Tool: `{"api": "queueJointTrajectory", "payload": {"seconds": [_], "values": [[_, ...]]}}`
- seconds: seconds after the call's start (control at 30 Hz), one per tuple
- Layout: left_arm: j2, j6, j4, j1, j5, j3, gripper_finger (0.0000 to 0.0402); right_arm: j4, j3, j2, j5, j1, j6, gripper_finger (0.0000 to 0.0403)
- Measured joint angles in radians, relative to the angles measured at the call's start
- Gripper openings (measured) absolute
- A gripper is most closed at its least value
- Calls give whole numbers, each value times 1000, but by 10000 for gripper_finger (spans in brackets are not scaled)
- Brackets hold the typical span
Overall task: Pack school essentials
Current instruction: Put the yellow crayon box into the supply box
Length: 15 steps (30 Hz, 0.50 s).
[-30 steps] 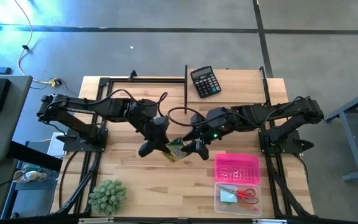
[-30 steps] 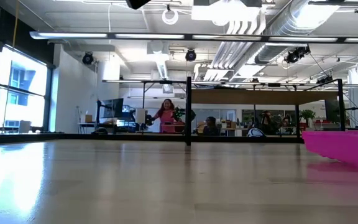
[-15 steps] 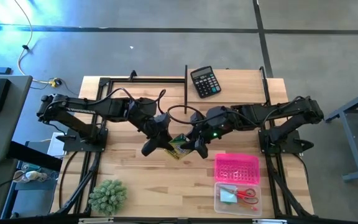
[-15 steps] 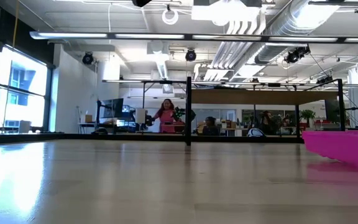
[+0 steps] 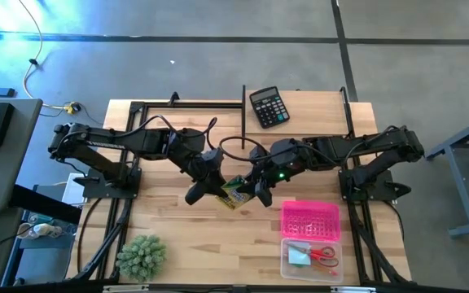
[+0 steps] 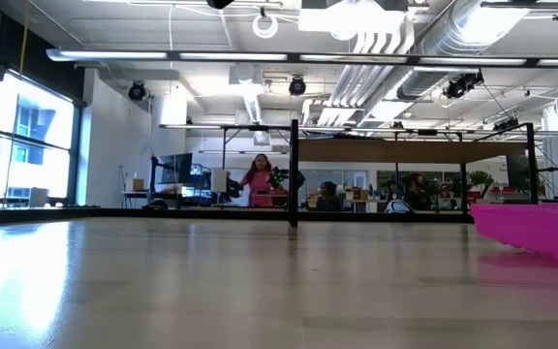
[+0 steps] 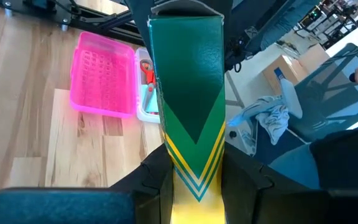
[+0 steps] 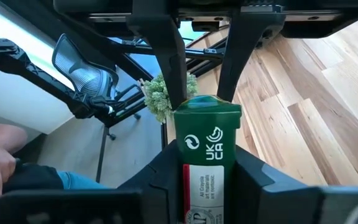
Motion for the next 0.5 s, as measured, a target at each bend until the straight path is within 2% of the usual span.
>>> {"api": "queueJointTrajectory", "payload": {"seconds": [0.2, 0.5], "values": [[0, 27, 0, 0, 1, 0, 116, -1, 0, 0, -4, 0, 2, 83], [0, 85, 1, 0, -1, 0, 197, -35, 0, 0, -15, 1, 40, 83]]}}
